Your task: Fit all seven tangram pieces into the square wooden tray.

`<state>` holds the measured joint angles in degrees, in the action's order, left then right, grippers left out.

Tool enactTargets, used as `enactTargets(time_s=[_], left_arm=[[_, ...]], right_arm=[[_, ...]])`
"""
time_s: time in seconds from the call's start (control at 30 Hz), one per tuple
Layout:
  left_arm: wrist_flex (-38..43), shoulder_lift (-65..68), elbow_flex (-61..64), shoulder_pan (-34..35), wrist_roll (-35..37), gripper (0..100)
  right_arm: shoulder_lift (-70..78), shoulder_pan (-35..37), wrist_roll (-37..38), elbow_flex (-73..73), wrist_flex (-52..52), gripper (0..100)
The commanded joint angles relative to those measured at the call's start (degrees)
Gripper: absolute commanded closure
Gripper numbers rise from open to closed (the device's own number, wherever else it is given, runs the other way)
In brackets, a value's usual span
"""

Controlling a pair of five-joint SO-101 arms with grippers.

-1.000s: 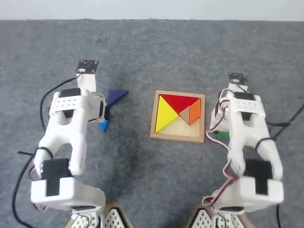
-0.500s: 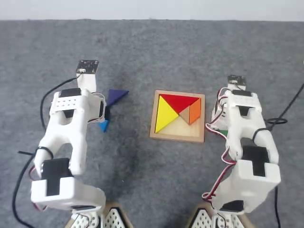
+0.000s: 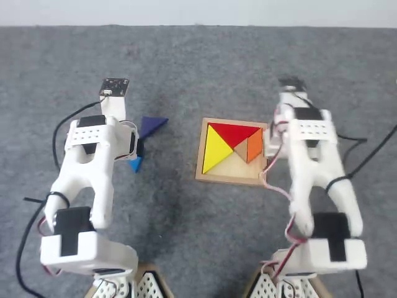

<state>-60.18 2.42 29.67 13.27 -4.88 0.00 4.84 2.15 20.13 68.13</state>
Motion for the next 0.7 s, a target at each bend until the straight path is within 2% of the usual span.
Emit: enactTargets(time_s=[0.0,0.13,0.2,0.33,0.67], left_arm=[[1.6,-3.1,-0.7,0.0,-0.5,81],[1.6,-3.1,-0.7,0.2,-0.5,81],[1.6,-3.1,-0.6,0.2,-0.5,81],[1.6,-3.1,-0.6,0.2,-0.5,81],[1.6,-3.1,-0.6,0.2,-0.6,81]], right_arm=[[-5.6,9.6,8.1,-3.7,2.3,99.1],[-1.6,16.0,15.7,-3.8,1.8,99.1],[1.0,17.7,17.0,-3.7,0.3,99.1],[5.8,18.0,16.4,-3.9,-4.2,99.1],[9.0,18.4,17.0,-3.9,-4.6,97.9]])
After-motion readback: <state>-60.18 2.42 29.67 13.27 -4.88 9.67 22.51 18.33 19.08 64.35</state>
